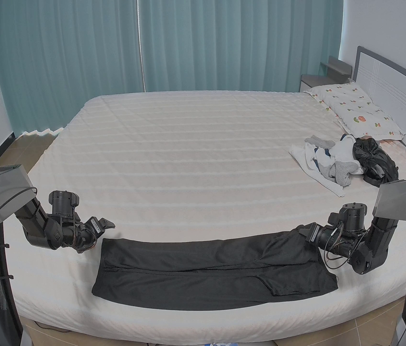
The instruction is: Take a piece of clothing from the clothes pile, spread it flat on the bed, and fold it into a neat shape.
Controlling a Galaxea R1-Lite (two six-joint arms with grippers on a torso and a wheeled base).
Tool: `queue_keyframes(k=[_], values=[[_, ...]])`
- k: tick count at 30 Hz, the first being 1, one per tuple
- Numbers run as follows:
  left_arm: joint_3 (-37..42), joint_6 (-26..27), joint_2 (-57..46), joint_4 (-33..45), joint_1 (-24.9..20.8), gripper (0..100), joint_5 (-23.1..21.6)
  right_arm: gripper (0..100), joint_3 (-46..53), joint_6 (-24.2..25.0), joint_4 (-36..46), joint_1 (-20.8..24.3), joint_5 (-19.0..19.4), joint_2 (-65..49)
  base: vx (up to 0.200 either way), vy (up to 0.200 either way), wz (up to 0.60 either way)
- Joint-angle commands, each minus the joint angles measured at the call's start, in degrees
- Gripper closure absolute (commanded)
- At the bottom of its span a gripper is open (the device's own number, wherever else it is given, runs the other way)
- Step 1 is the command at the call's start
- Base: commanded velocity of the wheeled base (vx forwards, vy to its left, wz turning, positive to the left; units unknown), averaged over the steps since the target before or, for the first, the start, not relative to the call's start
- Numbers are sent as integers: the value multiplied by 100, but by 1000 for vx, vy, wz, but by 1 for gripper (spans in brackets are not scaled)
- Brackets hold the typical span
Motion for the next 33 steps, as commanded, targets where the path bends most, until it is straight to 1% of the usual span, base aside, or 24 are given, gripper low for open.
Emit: queue_keyframes(k=[1,16,17,21,26,28,30,31,32,33], values=[[0,-3,-5,-2,1,0,3,100,-85,3,-71,-2,6,2,0,0,0],[0,-3,4,-2,-7,0,3,100,-550,-58,34,-28,-3,468,0,0,0],[-9,-3,4,-2,1,0,3,0,-586,-58,60,-20,-3,494,0,0,0],[0,-3,4,-2,-7,0,3,0,-682,-41,43,-11,-29,442,0,0,0],[-9,-3,4,-2,1,0,3,0,-647,12,-19,7,-82,37,0,0,0],[-9,-3,4,-2,1,0,3,0,-577,29,-10,95,-64,-138,0,0,0],[-9,-3,4,-2,1,0,3,0,-498,109,-10,306,-56,-226,0,0,0],[-9,-3,4,-2,1,0,3,0,-498,109,-10,306,-56,-226,0,0,0],[-18,-12,-5,24,1,0,-6,0,-471,223,-27,508,-73,-235,0,0,0],[-18,-3,-5,24,1,0,3,0,-471,232,-27,525,-73,-235,0,0,0]])
